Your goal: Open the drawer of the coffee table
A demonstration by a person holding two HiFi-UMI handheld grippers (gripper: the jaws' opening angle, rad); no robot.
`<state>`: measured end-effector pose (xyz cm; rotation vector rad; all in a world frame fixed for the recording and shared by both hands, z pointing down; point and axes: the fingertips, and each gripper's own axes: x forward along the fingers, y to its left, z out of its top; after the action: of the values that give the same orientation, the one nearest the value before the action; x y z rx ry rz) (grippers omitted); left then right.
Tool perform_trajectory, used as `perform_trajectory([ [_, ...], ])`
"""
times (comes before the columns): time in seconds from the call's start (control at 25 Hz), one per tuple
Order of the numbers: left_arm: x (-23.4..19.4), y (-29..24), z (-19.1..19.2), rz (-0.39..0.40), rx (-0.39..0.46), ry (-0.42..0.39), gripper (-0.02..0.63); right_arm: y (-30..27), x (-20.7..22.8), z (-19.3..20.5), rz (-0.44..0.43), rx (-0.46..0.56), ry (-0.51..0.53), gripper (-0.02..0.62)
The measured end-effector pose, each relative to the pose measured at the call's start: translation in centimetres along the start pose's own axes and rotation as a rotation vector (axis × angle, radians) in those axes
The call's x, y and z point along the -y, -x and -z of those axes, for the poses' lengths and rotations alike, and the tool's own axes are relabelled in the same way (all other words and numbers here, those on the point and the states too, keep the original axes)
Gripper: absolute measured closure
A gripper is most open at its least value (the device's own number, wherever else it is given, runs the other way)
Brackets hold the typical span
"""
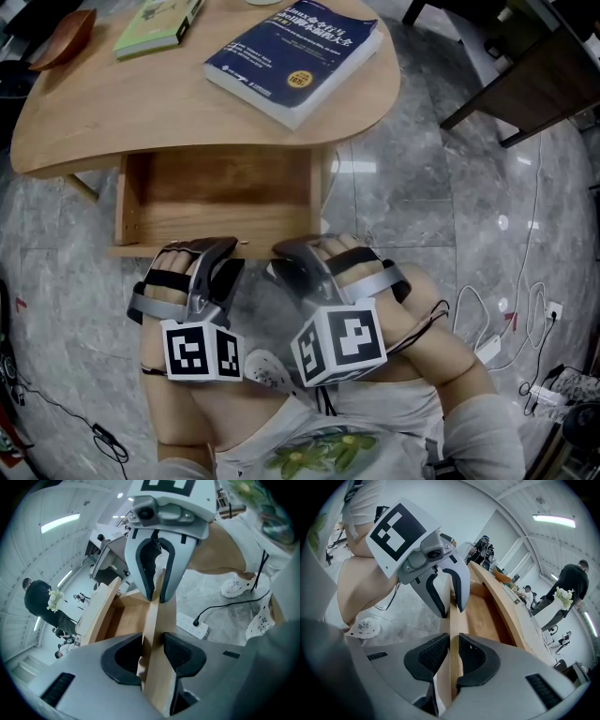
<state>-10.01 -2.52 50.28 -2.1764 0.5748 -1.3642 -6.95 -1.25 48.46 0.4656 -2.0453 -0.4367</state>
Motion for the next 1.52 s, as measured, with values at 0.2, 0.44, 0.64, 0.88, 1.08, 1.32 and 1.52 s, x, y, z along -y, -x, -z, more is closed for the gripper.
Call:
perform_trajectory([
  [0.2,0.5,0.2,0.0,0.017,-0.004,-0.006,0.460,0.1,-0.6,-0.1,-0.017,-0.007,0.006,0.515],
  [0.44,1.1,0.5,0.3,0.034,-0.018,-0.012,0.465,0.1,-1.3,-0.3,-0.035,-0.020,0.019,0.517],
  [0.64,1.6,0.7,0.4,0.074,-0.037,-0.017,0.473,0.1,-1.8,-0.3,-0.052,-0.027,0.028,0.517],
  [0.88,1.7,0.7,0.4,0.083,-0.035,-0.001,0.474,0.2,-2.0,-0.3,-0.076,-0.020,0.038,0.517],
  [1.08,2.0,0.8,0.3,0.113,-0.025,0.007,0.482,0.3,-2.3,-0.1,-0.087,-0.015,0.033,0.517],
  [1.32,2.0,1.1,0.1,0.130,0.005,0.071,0.480,0.3,-2.5,-0.2,-0.063,-0.013,0.118,0.515],
  [1.52,1.9,1.3,0.0,0.150,0.043,0.119,0.480,0.2,-2.6,-0.3,-0.060,0.011,0.106,0.515],
])
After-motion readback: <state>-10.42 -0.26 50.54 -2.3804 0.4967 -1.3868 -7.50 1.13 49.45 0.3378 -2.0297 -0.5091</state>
